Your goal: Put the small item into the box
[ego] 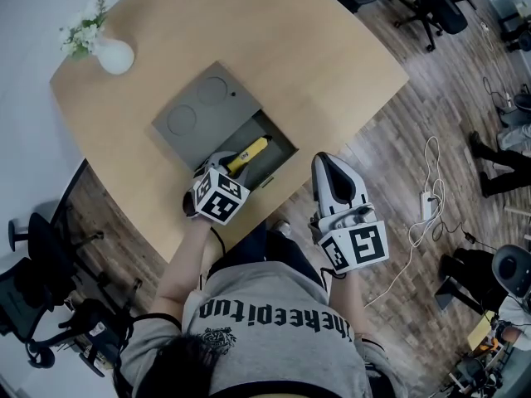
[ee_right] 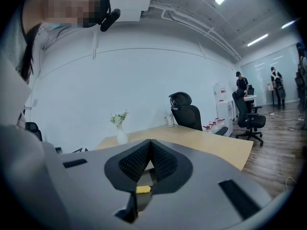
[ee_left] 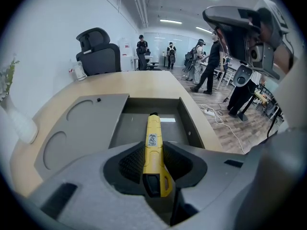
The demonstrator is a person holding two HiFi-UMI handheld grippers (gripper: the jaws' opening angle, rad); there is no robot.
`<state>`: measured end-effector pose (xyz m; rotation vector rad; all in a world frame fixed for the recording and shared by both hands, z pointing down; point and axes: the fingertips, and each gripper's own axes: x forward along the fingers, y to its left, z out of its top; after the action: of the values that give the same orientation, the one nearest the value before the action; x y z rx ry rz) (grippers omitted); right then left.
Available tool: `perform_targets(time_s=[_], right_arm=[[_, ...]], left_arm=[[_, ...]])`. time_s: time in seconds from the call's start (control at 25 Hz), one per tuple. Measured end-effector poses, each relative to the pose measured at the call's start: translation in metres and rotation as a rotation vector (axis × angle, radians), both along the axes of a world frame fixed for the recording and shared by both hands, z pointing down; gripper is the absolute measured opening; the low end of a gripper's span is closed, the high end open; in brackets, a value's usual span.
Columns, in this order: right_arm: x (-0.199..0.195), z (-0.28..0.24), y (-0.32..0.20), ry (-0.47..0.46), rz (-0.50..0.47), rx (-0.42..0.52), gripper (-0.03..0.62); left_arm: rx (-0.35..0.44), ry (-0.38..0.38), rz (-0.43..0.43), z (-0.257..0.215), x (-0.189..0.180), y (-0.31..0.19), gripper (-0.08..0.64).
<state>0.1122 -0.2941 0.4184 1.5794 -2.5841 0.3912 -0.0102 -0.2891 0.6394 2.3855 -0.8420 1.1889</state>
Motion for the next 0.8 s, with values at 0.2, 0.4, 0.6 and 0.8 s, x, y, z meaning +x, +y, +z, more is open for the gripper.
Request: perform_targets(time_s=[0.2,0.4,0.6,0.8], right_arm=[[-0.003,0.000,0.001,0.001,-0.006,-0.001,0.008],[-0.004,0.001,0.000,0.002,-0.011,-0.004,0.008],[-0.003,0.000,0.000,0.003,-0.010,-0.001,0.008],[-0.003,-0.001,0.004,0.003,-0.007,0.001,0.008]], left_arm=[[-0.021,-0.005,0.000,0.004,-0.001,0.003,0.126],[-0.027,-0.028,0.012,0.009,-0.001,0.003,0.126],[-0.033,-0.059,0.027,0.013,0.000,0.005,0.126],[-0.036,-0.095,0.048,0.017,-0.001,0.008,0.126]])
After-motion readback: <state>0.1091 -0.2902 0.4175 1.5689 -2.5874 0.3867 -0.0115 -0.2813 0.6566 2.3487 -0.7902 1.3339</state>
